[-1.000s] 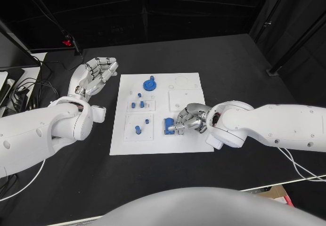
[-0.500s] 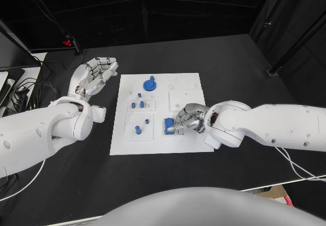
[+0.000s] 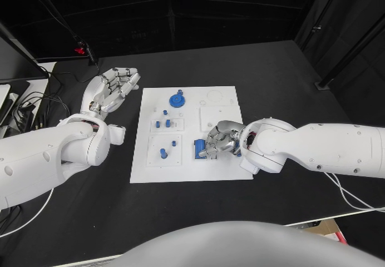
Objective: Assemble the parts on the task board
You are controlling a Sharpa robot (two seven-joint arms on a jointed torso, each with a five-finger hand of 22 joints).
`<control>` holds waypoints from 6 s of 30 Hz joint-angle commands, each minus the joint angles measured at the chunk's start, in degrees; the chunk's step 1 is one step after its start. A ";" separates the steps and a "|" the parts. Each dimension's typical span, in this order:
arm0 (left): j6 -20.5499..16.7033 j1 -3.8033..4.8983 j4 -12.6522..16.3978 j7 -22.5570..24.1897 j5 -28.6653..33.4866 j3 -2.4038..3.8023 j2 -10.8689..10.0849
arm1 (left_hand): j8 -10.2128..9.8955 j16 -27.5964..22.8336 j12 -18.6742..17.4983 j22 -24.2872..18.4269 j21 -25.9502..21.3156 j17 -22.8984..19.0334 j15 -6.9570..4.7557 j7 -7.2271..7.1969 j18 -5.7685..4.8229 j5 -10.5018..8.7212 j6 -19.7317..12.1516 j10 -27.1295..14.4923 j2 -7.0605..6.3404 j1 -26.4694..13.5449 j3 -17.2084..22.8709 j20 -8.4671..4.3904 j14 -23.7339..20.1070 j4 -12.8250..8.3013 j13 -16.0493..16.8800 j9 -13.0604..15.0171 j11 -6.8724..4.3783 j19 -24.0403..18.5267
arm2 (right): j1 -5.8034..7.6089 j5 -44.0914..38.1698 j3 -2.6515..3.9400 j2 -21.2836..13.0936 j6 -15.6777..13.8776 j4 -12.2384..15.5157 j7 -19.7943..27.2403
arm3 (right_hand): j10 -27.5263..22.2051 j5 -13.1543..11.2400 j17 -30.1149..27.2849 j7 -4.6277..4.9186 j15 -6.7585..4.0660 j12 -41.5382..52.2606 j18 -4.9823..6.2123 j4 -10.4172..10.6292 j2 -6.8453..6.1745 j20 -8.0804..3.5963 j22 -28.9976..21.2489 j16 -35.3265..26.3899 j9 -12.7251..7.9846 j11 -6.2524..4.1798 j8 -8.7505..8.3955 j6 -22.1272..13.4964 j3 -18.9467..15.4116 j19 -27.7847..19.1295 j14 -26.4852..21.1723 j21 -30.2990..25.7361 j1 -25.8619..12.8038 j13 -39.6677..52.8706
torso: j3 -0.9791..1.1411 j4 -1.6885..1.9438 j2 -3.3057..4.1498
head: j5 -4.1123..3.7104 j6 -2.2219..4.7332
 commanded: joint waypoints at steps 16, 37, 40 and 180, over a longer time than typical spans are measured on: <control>0.44 0.08 0.16 2.73 0.02 0.06 -0.19 | 0.30 0.34 0.37 -0.05 0.24 -0.06 -0.16 7.76 -0.16 0.38 -0.50 0.09 0.49 -0.12 -0.33 0.12 0.43 0.08 -0.06 -0.09 -0.11 -0.13 | -0.03 0.61 0.00 -5.00 -4.22 3.52 8.27 | 6.36 2.90 15.09 0.92 0.03 -0.31 -0.42 3.29 1.48 -0.13 15.09 0.14 -1.66 0.15 -3.31 -1.39 -1.13 6.07 5.99 0.19 0.24 14.84 | -0.03 -0.01 -0.08 | -0.33 0.00; 0.46 0.06 0.14 2.72 0.02 0.06 -0.17 | 0.37 0.45 0.46 -0.08 0.27 -0.23 -0.17 7.75 -0.15 0.48 -0.53 0.07 0.56 0.01 -0.40 0.12 0.49 0.09 -0.07 -0.10 -0.11 -0.14 | -0.78 -17.15 -0.08 -15.53 -3.70 6.81 4.95 | 6.36 4.35 15.09 4.68 2.92 -0.31 -0.42 5.40 2.01 2.53 15.09 0.14 -8.89 3.60 -10.52 -4.46 -5.83 6.07 5.99 0.19 -9.76 14.84 | 0.02 -0.09 -0.03 | -3.32 0.00; 0.50 0.06 0.15 2.71 0.02 0.06 -0.17 | 0.37 0.45 0.46 -0.08 0.27 -0.23 -0.17 7.75 -0.15 0.48 -0.53 0.07 0.56 0.01 -0.40 0.12 0.49 0.09 -0.07 -0.10 -0.11 -0.14 | -0.99 -20.35 -0.09 -15.65 -0.86 6.82 0.86 | 6.36 4.20 15.09 4.71 3.03 -0.31 -0.42 5.42 1.98 2.68 15.09 0.14 -9.26 3.66 -10.50 -4.21 -6.21 6.07 5.99 0.19 -10.70 14.84 | 0.02 -0.01 0.01 | -3.46 0.05; 0.96 -0.21 0.03 2.12 0.02 0.06 -0.46 | 0.52 0.87 0.69 -0.01 0.66 -0.72 -0.25 7.75 0.04 0.56 -0.72 -0.05 0.73 0.16 -0.74 0.11 0.87 0.12 -0.09 -0.14 -0.12 0.32 | -1.69 7.74 -0.06 -13.87 -8.65 6.70 8.47 | 6.36 0.90 15.09 5.21 4.06 -0.31 -0.42 -3.66 -4.81 3.70 15.09 0.14 -34.61 4.13 -37.31 13.18 28.19 6.07 5.99 0.19 -3.93 14.84 | 0.02 0.00 -0.01 | -3.17 0.19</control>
